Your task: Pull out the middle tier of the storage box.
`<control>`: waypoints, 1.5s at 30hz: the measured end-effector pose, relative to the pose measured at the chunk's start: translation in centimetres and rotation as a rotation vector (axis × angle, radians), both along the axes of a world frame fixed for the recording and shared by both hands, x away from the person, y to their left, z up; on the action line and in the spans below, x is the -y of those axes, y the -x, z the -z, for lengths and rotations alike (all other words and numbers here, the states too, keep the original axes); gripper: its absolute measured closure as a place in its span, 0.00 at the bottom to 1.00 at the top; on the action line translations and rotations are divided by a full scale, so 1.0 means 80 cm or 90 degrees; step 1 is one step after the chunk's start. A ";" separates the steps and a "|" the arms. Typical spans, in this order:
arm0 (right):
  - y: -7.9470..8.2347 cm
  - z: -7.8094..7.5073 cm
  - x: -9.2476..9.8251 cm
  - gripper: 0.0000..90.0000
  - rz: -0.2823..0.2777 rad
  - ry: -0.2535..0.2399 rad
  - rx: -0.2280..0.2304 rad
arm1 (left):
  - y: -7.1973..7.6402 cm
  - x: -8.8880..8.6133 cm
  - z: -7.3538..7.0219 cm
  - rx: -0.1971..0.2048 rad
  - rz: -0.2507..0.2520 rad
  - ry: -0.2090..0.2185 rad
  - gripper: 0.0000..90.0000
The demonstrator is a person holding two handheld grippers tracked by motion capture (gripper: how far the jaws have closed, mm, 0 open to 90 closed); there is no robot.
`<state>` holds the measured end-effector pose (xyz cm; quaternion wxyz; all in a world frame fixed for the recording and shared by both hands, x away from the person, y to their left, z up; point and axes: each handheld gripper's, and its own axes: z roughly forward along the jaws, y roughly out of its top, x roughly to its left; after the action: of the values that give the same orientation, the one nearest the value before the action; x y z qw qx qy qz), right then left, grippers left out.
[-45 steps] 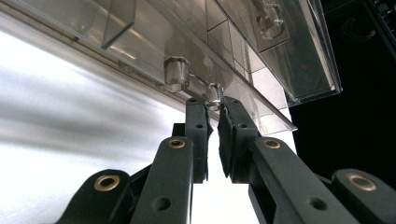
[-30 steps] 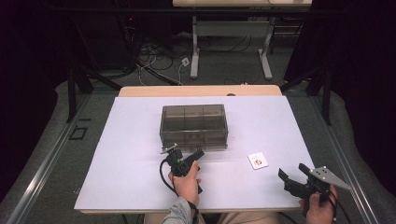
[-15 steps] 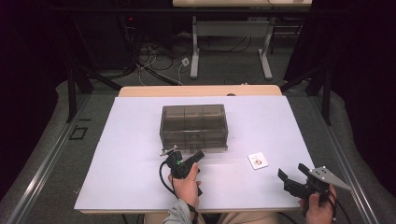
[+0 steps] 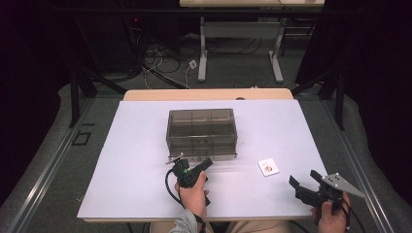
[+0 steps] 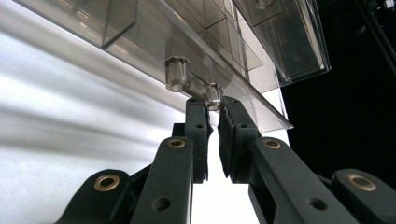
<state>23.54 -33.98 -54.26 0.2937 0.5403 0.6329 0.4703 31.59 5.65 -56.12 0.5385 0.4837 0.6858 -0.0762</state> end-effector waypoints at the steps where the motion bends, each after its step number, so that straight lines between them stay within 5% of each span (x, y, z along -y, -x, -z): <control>1: 0.000 0.000 0.000 0.17 -0.002 -0.001 0.000 | 0.000 0.000 0.000 0.003 0.000 0.000 0.91; 45: 0.001 -0.001 0.002 0.17 0.001 0.002 0.002 | 0.008 -0.003 0.004 0.001 0.003 0.020 0.85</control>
<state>23.45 -34.11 -54.16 0.2958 0.5399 0.6326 0.4700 30.92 5.85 -56.43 0.5465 0.4767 0.6829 -0.0880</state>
